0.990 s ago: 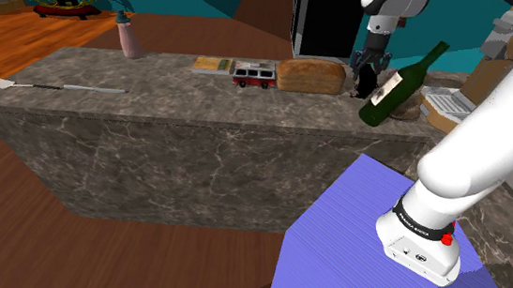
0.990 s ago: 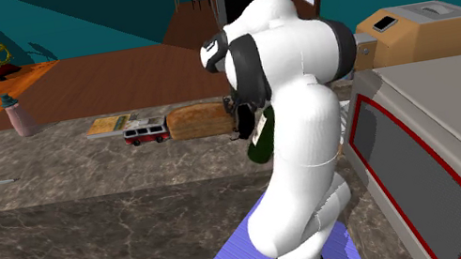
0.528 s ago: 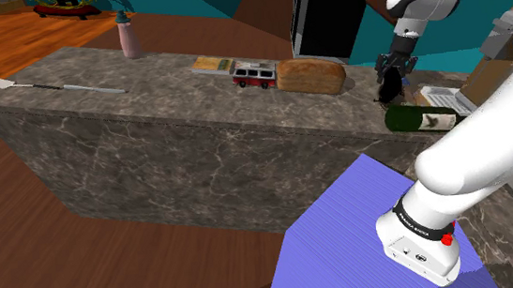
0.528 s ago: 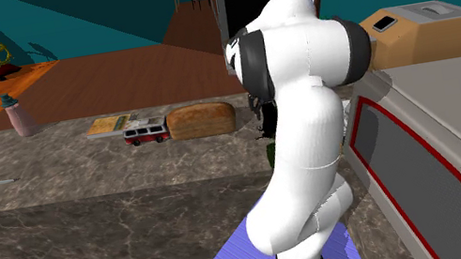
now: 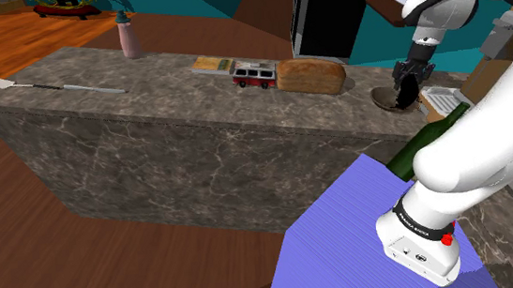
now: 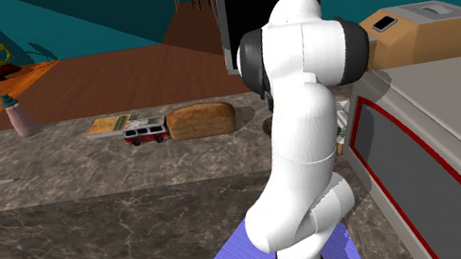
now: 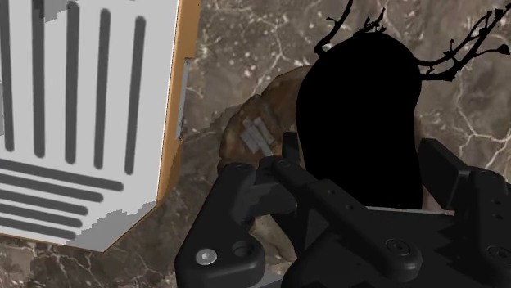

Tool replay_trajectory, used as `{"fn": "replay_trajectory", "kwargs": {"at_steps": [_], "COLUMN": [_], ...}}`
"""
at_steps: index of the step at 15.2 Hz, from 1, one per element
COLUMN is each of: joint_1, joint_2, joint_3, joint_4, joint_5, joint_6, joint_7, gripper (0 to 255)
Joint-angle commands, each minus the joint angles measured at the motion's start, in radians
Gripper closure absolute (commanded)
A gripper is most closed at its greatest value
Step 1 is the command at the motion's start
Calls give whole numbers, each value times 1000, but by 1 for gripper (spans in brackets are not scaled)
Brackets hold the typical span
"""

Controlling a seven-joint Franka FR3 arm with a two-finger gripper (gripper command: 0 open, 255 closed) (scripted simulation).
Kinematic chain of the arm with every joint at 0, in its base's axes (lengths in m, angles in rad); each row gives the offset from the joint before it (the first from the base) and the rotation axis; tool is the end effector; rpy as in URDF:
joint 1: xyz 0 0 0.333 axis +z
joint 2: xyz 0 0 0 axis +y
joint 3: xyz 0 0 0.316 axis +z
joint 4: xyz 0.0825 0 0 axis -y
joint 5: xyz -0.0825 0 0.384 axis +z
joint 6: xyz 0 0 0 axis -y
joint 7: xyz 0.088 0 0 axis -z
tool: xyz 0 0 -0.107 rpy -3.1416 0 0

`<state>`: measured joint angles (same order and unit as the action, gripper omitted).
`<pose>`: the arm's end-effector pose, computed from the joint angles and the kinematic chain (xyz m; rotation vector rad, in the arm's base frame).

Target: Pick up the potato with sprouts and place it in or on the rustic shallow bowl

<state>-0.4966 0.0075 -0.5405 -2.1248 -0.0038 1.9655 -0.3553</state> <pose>0.2659 -0.4501 0.3942 -2.8604 1.0124 0.2004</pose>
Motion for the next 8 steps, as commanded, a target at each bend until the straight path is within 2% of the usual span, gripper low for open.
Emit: {"fn": "replay_trajectory", "kwargs": {"at_steps": [1,6,8], "joint_1": [-2,-5,-5], "joint_2": [13,51,51], "joint_3": [-2,-2,-2], "joint_4": [-11,-44,-44], "joint_5": [6,28,28], "joint_6": [22,88,88], "joint_7": [-8,-24,-24], "gripper": [255,255,255]}}
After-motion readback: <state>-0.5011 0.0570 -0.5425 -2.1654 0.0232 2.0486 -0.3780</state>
